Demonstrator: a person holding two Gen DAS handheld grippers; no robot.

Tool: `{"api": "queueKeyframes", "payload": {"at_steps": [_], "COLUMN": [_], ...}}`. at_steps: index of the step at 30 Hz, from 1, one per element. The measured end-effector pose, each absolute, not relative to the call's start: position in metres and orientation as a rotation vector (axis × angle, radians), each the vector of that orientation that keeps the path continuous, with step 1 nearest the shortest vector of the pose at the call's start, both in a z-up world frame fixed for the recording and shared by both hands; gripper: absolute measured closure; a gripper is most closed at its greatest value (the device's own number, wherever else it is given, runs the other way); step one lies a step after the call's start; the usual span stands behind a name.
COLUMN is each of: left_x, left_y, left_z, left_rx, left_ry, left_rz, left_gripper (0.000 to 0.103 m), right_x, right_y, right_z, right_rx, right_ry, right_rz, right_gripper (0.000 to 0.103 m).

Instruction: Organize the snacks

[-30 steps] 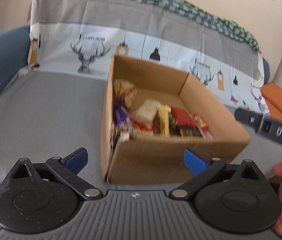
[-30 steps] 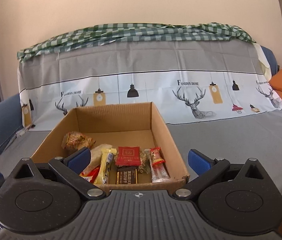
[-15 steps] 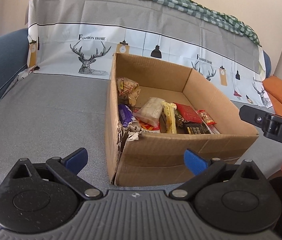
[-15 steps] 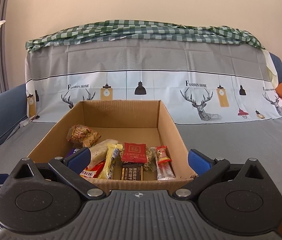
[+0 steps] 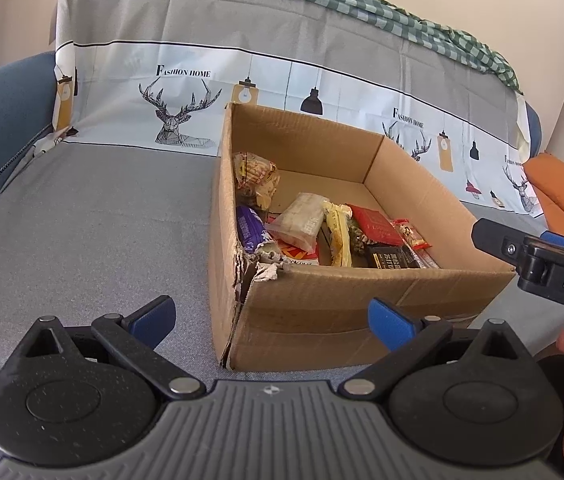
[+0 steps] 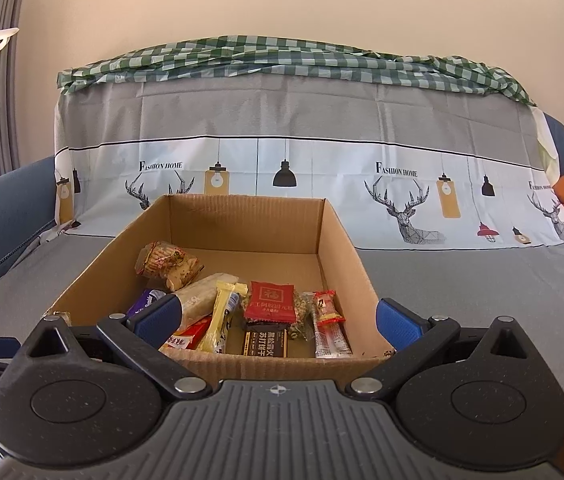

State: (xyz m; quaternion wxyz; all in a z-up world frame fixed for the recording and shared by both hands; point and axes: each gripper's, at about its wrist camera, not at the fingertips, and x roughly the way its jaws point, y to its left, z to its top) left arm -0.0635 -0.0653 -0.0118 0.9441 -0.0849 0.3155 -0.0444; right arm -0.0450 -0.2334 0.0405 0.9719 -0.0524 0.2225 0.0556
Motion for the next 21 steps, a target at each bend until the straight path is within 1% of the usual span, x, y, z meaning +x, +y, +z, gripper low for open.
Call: {"api": "queueKeyframes", "payload": {"at_steps": [21], "left_x": [-0.0644], "left_y": [-0.0651], "left_z": [-0.0115], "left_rx": [-0.165], "left_ry": [0.637], "left_rz": [-0.093], "left_gripper": [0.001], "right_x": [-0.0472], "right_y": [-0.2295], "right_z": [0.0405], "right_rx": [-0.114], "right_ry": [0.446], "right_rz": [0.112], "right_gripper": [0.001]}}
